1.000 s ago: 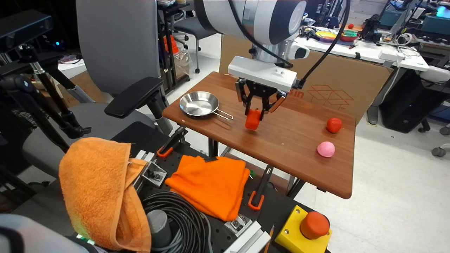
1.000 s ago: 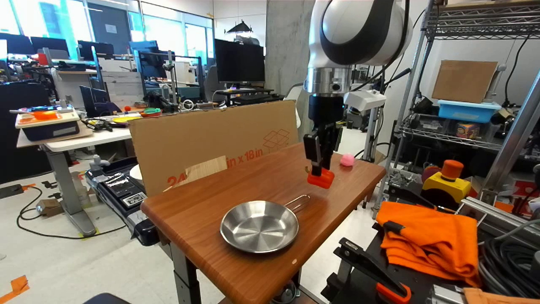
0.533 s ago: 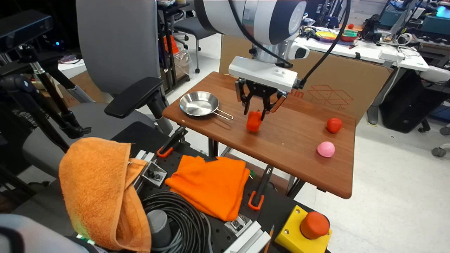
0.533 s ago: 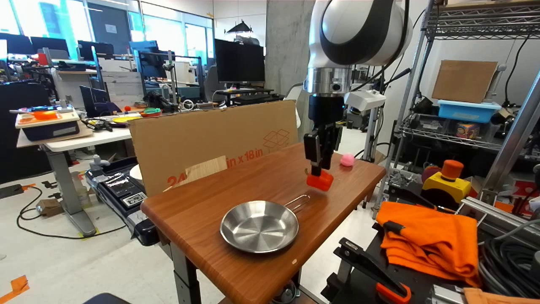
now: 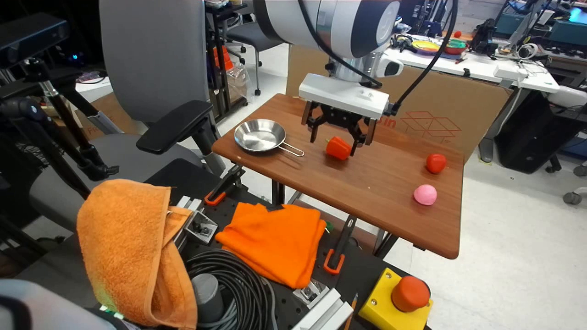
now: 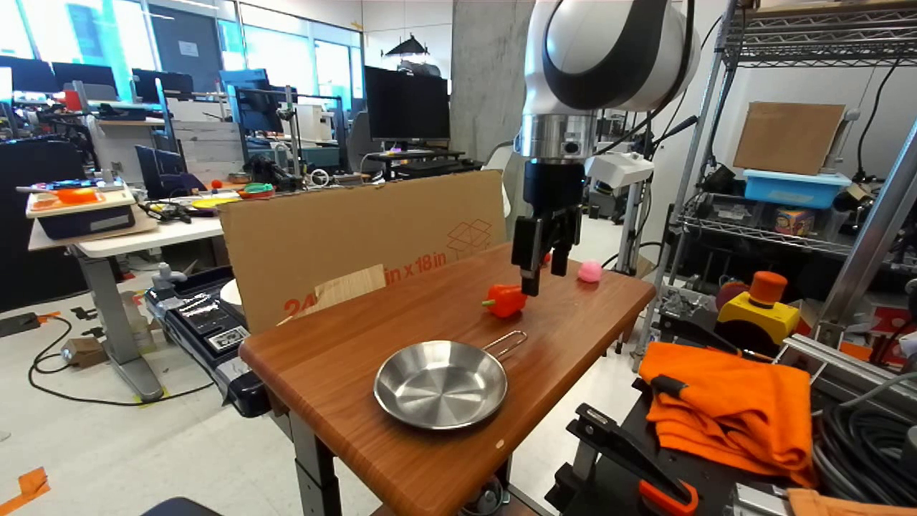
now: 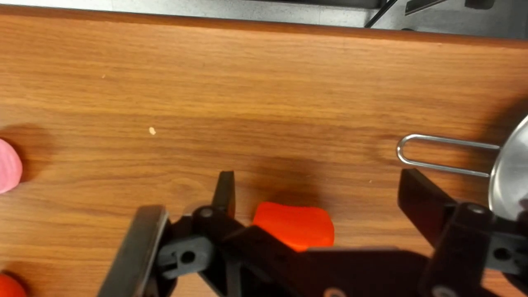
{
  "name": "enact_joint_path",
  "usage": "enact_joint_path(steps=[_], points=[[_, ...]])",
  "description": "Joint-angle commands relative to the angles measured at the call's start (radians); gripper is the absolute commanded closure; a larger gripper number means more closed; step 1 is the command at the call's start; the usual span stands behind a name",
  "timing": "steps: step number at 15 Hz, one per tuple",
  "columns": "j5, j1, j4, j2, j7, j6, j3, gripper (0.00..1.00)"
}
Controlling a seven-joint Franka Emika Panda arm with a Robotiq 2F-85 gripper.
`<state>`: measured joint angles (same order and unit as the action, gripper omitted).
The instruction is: Remove the pepper from the pan and put it on the table
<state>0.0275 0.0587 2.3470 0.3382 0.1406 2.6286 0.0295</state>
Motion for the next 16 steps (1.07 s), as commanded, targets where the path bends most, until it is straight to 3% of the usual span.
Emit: enact_joint_path(steps=[1, 7, 16], points=[[-0.038, 0.017, -0.009, -0.004, 0.049, -0.009, 0.016, 0.00], [0.049, -0.027, -0.008, -0.032, 0.064, -0.012, 0.003, 0.00], [0.069, -0.050, -0.019, -0.033, 0.067, -0.003, 0.012, 0.00]])
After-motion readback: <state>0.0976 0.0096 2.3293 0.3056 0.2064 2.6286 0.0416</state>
